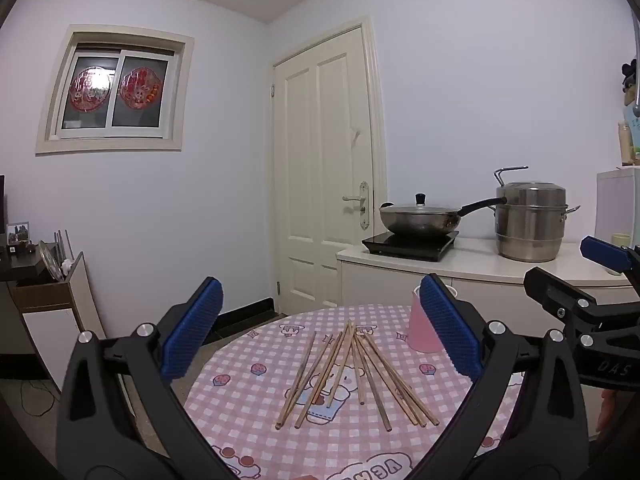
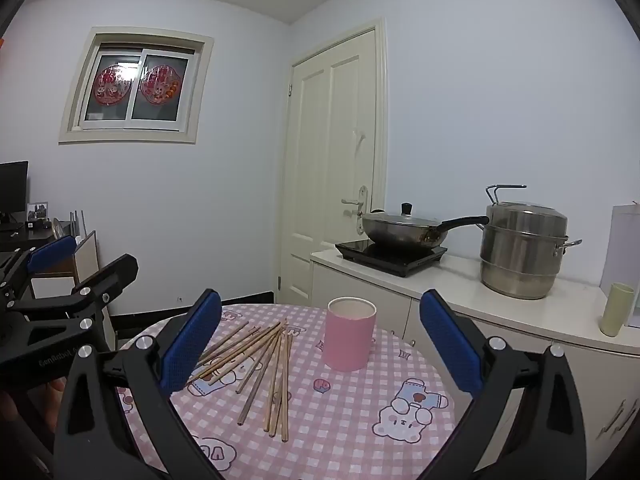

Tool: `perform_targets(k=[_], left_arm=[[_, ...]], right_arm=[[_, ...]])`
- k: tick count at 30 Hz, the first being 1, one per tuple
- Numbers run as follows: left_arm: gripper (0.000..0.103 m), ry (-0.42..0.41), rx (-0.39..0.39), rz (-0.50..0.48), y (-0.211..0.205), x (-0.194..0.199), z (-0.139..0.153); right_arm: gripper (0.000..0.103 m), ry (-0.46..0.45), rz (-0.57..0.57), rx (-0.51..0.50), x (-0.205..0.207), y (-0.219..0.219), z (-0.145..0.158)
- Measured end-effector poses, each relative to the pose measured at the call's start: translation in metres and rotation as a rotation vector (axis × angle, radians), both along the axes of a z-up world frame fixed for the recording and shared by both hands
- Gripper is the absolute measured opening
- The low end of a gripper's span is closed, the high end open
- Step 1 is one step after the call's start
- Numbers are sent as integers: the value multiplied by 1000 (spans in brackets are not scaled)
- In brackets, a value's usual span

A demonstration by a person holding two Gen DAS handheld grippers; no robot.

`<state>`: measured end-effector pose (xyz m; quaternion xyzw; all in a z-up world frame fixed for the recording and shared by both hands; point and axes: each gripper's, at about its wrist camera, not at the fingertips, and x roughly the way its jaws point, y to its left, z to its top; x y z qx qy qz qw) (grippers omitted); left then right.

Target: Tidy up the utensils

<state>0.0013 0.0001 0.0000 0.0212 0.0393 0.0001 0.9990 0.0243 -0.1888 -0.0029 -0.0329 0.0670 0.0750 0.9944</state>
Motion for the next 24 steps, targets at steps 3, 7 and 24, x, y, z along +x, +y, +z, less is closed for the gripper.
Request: perform_targets(k=[3,7,24], left_arm=[[97,-2,2,3,-1,1,0],[97,-5,5,5,-4,1,-3],[97,8,-14,-7,0,6,-10]], right_arm=[[96,24,5,-1,2,0,0],[96,22,8,-3,6,0,-1],[96,28,7,-4,8,-3,-11]])
